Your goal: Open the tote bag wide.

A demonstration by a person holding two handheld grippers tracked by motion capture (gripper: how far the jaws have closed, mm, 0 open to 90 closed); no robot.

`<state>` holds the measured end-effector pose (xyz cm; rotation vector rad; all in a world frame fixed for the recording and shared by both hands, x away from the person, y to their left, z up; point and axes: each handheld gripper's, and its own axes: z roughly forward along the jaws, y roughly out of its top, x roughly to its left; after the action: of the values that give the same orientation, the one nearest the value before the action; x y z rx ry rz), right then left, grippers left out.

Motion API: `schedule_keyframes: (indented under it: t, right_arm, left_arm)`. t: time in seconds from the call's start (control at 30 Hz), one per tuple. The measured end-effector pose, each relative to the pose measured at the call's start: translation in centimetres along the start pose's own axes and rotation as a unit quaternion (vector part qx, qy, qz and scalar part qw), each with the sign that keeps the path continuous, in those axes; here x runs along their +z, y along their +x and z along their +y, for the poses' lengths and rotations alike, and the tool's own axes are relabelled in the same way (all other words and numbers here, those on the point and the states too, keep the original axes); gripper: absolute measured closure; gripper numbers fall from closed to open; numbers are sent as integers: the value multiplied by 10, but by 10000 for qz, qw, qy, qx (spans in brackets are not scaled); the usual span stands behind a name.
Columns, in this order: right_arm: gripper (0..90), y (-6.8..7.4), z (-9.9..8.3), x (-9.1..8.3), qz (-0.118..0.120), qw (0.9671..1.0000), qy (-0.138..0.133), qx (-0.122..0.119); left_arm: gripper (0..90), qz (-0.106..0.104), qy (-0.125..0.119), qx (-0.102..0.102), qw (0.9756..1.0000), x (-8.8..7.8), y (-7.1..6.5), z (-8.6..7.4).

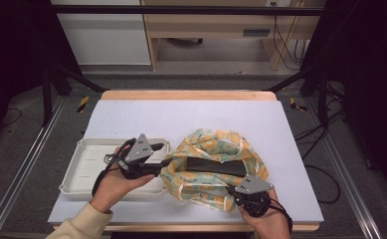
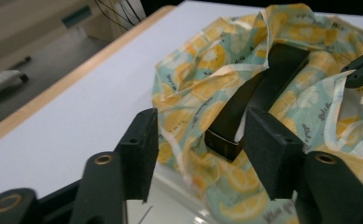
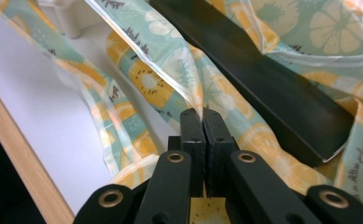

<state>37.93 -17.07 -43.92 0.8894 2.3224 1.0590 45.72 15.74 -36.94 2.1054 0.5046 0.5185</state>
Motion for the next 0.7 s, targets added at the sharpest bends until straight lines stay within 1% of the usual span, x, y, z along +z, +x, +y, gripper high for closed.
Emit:
schedule_keyframes:
  t: [0.03, 0.07, 0.13, 0.17, 0.23, 0.27, 0.33, 0.37, 0.43, 0.47, 0.5, 0.53, 0.57, 0.63, 0.67, 0.7]
  right_arm:
    - [891, 0, -2, 0, 31, 10000, 6, 8]
    - [891, -1, -3, 0, 43, 10000, -19, 30]
    - [890, -1, -6, -1, 83, 10000, -19, 34]
    - [891, -1, -8, -1, 105, 9999, -21, 12]
    - [891, -2, -10, -2, 133, 9999, -28, 6]
    - [891, -1, -11, -3, 151, 9999, -32, 23]
    - [890, 0, -12, -5, 183, 9998, -25, -11]
    - [891, 1, -12, -6, 206, 9998, -14, -42]
    - [891, 2, -14, -7, 217, 9997, 22, -88]
    - [891, 3, -15, -8, 227, 9997, 37, -109]
    - [891, 3, -16, -9, 228, 9997, 36, -110]
    - [892, 3, -16, -10, 240, 9996, 53, -110]
    - [894, 3, -18, -11, 249, 9996, 72, -122]
    - [897, 3, -21, -14, 200, 9995, 199, -129]
    - [898, 3, -23, -14, 220, 9994, 234, -162]
    - [898, 4, -25, -15, 237, 9992, 277, -147]
  left_arm:
    - [426, -88, 47, 17, 9999, 7, 0, 3]
    - [412, -153, 159, 88, 9997, 14, 0, 6]
    - [378, -298, 301, 187, 9989, 28, -1, 11]
    - [373, -318, 384, 254, 9984, 33, -2, 13]
    - [364, -267, 608, 507, 9965, 45, -4, 16]
    - [366, -269, 685, 577, 9956, 49, -5, 16]
    - [383, -338, 848, 609, 9940, 57, -5, 17]
    - [404, -355, 934, 656, 9928, 61, -6, 16]
    - [491, -340, 1125, 744, 9903, 68, -7, 16]
    - [543, -329, 1208, 719, 9895, 71, -7, 16]
    - [593, -278, 1254, 676, 9894, 73, -7, 17]
    - [653, -241, 1304, 552, 9896, 74, -6, 19]
    - [719, -215, 1303, 499, 9900, 76, -5, 21]
    - [806, -105, 1217, 421, 9916, 78, -2, 23]
    - [837, -50, 1175, 383, 9923, 78, 0, 24]
    - [855, -15, 1133, 320, 9930, 77, 2, 25]
